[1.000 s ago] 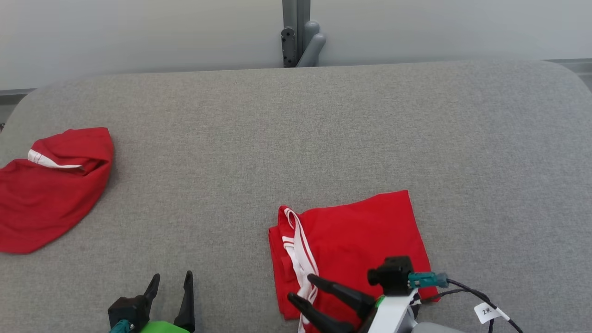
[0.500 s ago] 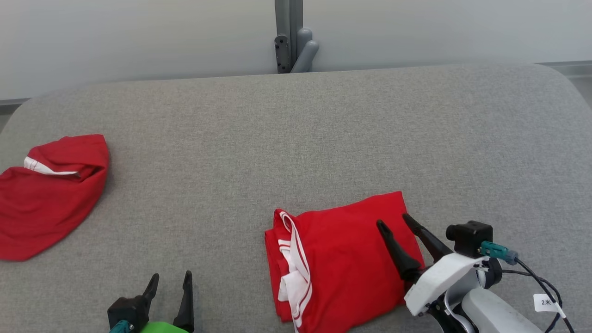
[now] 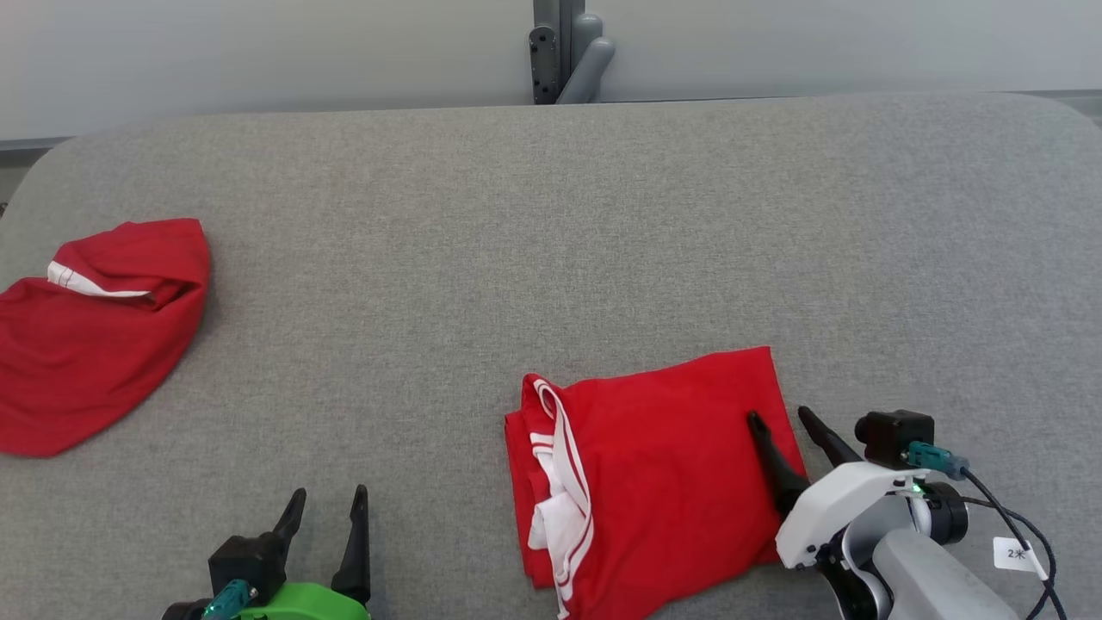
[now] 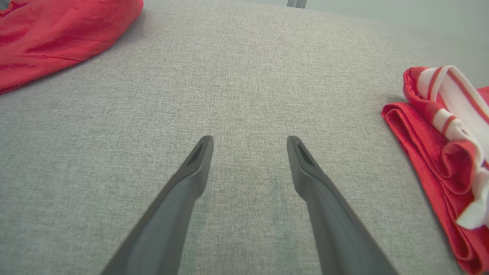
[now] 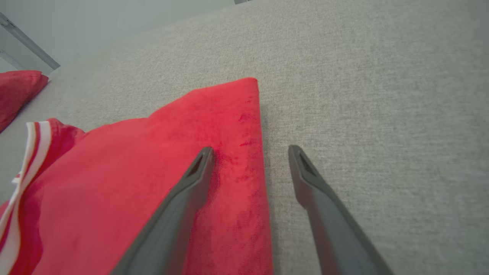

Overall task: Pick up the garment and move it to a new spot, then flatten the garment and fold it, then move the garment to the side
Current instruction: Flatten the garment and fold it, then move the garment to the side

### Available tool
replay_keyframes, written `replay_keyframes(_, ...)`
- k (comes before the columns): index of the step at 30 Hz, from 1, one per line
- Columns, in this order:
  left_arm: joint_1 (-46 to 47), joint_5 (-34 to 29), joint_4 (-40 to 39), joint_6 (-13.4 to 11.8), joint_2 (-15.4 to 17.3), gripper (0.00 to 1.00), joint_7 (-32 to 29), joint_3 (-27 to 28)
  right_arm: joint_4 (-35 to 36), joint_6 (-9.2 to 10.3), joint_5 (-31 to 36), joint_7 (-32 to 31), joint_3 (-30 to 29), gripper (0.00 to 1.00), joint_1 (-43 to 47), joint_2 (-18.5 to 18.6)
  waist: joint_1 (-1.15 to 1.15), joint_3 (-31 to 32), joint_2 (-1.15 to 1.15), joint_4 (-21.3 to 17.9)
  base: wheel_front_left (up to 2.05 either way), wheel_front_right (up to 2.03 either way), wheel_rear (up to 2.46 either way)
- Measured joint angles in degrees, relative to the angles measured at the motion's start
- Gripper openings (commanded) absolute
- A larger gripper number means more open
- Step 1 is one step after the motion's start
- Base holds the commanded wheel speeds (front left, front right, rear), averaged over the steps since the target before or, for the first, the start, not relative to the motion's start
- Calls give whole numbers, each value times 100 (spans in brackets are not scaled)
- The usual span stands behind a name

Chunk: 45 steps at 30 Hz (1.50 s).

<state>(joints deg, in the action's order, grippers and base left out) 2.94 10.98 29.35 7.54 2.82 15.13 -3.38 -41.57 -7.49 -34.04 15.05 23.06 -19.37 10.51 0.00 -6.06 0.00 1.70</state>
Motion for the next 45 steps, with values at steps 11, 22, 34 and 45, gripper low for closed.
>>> replay_keyframes(11, 93, 2, -169, 0, 0, 100, 0, -96, -578, 0, -439, -31, 598, 0, -264, -105, 0, -118, 0, 127, 0, 0, 0)
replay_keyframes(22, 133, 45, -282, 0, 1, 100, 0, -146, -505, -8, -512, 1, 634, 0, -367, 4, 0, -123, 0, 104, 0, 0, 0)
replay_keyframes(34, 133, 58, -404, 0, 1, 100, 1, -181, -347, -7, -140, 0, 11, 0, -276, 10, 0, -44, 0, -47, 0, 0, 0)
replay_keyframes(45, -118, 100, -717, 0, 0, 100, 1, -275, -352, -5, 292, 0, -248, 0, 60, -325, 0, 268, 0, -749, 0, 0, 0)
